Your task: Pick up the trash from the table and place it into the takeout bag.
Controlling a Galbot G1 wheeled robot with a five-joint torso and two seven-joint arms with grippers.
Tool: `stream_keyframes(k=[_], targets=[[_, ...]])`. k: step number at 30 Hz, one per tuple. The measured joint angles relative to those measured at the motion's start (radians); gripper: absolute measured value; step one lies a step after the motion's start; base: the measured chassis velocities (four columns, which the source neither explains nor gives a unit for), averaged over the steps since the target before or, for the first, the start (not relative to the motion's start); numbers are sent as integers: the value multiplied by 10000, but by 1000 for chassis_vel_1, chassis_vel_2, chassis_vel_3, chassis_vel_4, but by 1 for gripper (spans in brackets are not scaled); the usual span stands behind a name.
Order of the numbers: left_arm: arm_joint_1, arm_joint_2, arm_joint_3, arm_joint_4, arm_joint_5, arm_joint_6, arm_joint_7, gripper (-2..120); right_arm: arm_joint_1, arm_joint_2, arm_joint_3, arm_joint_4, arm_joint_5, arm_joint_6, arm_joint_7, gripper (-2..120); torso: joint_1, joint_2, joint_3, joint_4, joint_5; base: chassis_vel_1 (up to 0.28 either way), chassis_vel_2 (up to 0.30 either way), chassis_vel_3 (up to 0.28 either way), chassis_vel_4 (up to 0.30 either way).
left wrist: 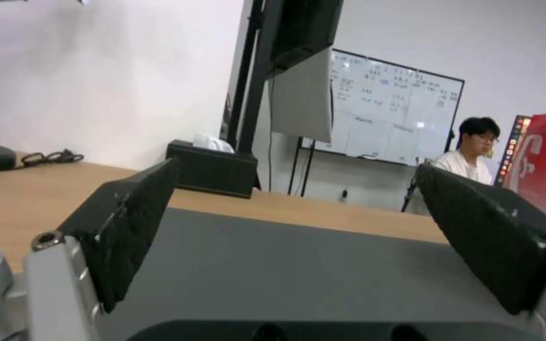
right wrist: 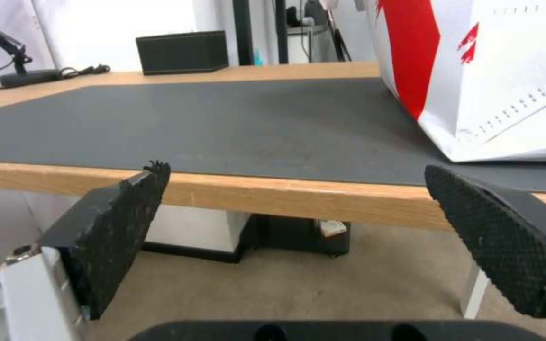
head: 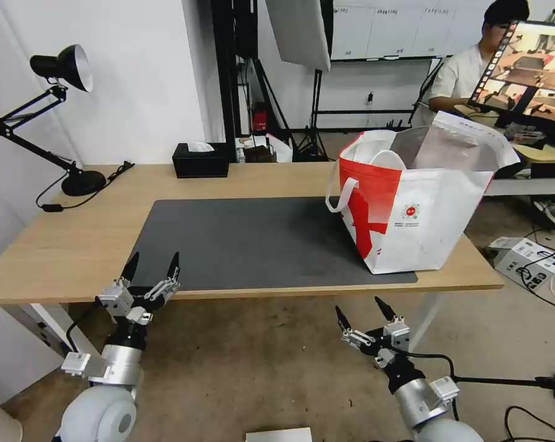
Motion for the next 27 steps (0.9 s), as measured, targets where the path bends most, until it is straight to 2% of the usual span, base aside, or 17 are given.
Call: stream_keyframes(k=[11,17,27], targets=[[1356,-276,-795,-393,348,30,762,100,0,0,0,0,0,0,0,100,0,0,0,1,1,0,0,0,0],[1726,-590,-879,-239,767,80,748,100,0,0,1,0,0,-1,0,100,0,0,0,1,0,0,0,0,0],[1850,-739,-799,134,1082,88,677,100,0,0,0,0,0,0,0,100,0,1,1,1,1,0,0,0,0]])
